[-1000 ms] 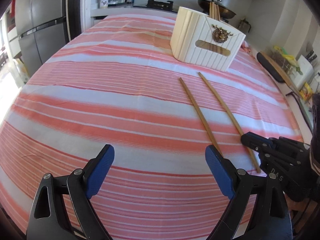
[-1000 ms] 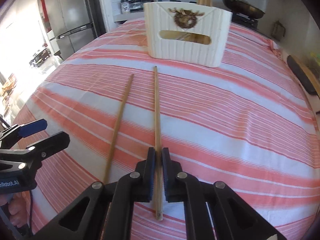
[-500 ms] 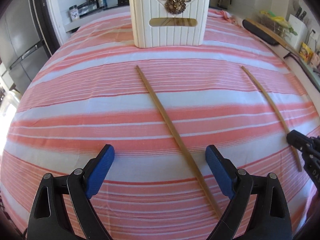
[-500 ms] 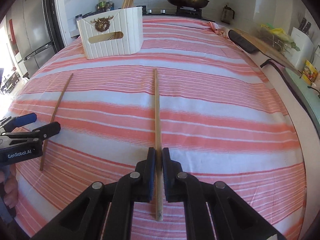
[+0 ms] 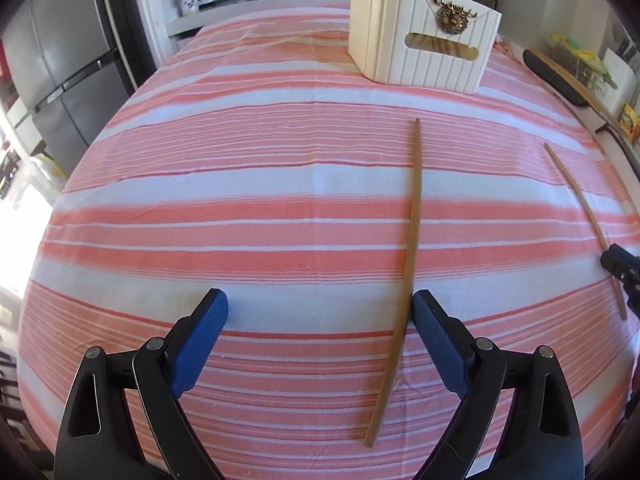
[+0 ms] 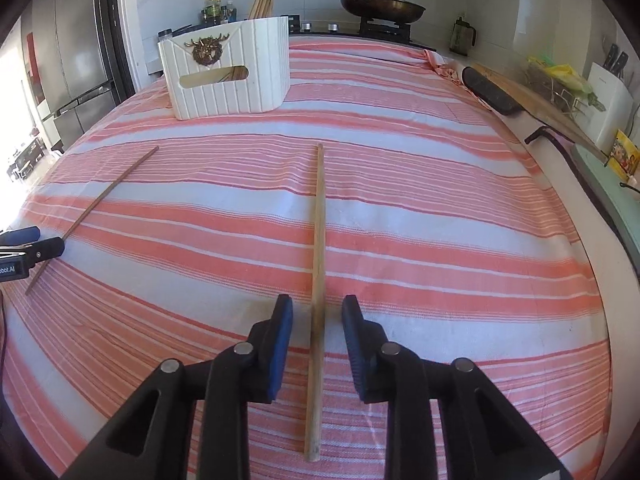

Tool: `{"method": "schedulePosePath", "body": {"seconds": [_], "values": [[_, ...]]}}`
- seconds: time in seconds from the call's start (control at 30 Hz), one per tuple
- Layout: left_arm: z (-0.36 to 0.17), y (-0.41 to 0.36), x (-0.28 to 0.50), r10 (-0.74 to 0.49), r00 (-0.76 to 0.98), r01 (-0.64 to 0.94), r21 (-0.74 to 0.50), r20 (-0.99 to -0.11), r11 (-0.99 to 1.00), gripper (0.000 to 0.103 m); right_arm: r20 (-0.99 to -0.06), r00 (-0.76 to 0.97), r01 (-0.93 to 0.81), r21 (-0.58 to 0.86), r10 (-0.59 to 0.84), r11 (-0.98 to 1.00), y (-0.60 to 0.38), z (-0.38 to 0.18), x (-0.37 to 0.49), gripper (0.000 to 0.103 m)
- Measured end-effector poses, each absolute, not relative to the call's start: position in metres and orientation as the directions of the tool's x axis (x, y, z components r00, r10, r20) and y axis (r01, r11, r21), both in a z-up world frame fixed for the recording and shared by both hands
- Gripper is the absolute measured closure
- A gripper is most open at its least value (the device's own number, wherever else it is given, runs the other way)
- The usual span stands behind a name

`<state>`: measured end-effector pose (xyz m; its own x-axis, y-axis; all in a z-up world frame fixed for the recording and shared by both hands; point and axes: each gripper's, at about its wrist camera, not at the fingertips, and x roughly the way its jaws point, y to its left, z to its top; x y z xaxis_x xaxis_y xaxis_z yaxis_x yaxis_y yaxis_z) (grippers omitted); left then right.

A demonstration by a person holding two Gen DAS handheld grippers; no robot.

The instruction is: Organize utensils

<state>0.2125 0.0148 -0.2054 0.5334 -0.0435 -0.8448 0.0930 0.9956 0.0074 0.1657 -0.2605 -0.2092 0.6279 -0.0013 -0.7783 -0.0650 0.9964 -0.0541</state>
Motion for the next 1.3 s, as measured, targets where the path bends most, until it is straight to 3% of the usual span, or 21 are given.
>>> {"method": "schedulePosePath", "body": {"seconds": [0.23, 1.3], "values": [[-0.209, 0.001, 0.224, -0.064, 0.539, 0.140, 0.014, -0.840, 0.990, 0.001, -0.769, 0.639, -0.076, -0.049, 0.011, 0.996, -0.264, -0.211, 0.166, 0.076], [-0.210, -0.005, 0.230, -0.102, 0.538, 0.185, -0.001, -0.837, 0.983, 0.000, -0.826, 0.563, -0.131, -0.051, 0.032, 0.990, -0.265, -0.207, 0.174, 0.076]]}}
